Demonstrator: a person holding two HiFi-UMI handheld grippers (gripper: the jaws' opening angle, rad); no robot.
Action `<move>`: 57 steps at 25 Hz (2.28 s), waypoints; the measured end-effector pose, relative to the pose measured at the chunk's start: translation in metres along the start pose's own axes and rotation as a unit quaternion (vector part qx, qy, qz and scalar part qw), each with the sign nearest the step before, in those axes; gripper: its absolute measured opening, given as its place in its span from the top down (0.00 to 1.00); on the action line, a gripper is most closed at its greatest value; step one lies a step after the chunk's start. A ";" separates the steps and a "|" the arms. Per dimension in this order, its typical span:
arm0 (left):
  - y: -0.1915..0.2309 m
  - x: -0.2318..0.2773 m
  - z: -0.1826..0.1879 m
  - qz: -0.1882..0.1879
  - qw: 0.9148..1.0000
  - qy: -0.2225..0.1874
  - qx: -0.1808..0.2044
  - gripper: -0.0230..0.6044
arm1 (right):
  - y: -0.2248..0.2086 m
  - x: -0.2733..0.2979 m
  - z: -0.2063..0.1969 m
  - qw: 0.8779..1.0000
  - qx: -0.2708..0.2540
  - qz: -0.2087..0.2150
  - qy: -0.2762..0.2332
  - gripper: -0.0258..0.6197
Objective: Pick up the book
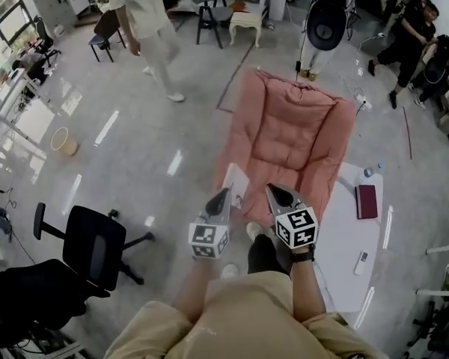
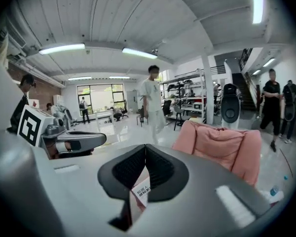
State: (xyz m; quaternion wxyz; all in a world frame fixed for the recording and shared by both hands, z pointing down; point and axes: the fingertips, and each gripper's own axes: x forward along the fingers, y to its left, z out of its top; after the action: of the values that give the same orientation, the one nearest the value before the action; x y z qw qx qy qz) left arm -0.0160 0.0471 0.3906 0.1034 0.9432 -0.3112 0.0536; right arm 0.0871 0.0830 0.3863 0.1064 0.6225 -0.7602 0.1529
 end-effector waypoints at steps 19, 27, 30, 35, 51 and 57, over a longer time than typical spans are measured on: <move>0.082 0.062 -0.192 0.132 0.967 0.161 -0.150 0.80 | -0.055 0.196 -0.174 0.932 -0.089 0.244 0.254 0.65; 0.100 0.082 -0.260 0.134 0.950 0.169 -0.224 0.59 | -0.057 0.245 -0.225 0.901 -0.085 0.322 0.277 0.39; 0.109 0.088 -0.290 0.143 0.945 0.185 -0.227 0.49 | -0.063 0.263 -0.240 0.888 -0.098 0.354 0.277 0.37; 0.121 0.095 -0.323 0.154 0.943 0.192 -0.225 0.46 | -0.064 0.296 -0.257 0.854 -0.157 0.408 0.282 0.34; 0.146 0.120 -0.366 0.196 0.935 0.200 -0.218 0.61 | -0.044 0.354 -0.299 0.721 -0.325 0.537 0.292 0.45; 0.146 0.118 -0.365 0.210 0.930 0.212 -0.217 0.85 | -0.045 0.352 -0.301 0.742 -0.326 0.511 0.285 0.64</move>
State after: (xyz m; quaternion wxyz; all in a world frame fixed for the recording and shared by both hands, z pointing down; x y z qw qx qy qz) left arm -0.0220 -0.0519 0.7892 0.3550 0.7777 -0.4771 0.2036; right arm 0.0514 -0.1371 0.7949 0.4210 -0.0045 -0.9018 0.0974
